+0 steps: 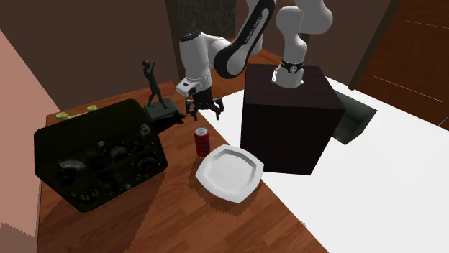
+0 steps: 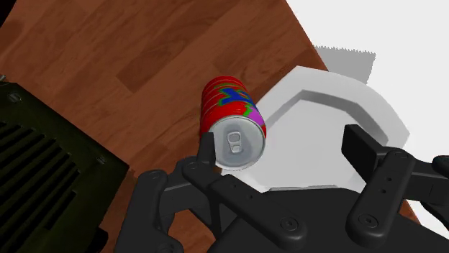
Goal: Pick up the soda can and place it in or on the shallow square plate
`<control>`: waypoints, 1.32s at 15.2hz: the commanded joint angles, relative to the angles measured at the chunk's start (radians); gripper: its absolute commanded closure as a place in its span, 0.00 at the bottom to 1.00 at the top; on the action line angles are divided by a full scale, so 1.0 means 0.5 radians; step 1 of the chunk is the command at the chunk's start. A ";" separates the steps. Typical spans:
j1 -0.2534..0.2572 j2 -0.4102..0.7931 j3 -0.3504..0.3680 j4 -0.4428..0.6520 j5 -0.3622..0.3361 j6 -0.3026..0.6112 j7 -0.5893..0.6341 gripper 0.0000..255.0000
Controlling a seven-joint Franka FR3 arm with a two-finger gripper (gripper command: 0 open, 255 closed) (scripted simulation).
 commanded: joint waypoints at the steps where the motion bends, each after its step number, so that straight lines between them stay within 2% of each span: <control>1: -0.073 0.153 0.035 0.140 0.035 -0.003 -0.044 0.00; 3: -0.120 0.247 0.053 0.242 0.047 -0.018 -0.062 0.00; 10: -0.161 0.393 0.121 0.265 0.117 0.103 -0.103 0.00; 18: -0.161 0.392 0.121 0.265 0.116 0.103 -0.103 0.00; 19: -0.161 0.392 0.121 0.265 0.116 0.103 -0.103 1.00; 20: -0.161 0.392 0.121 0.265 0.116 0.103 -0.103 1.00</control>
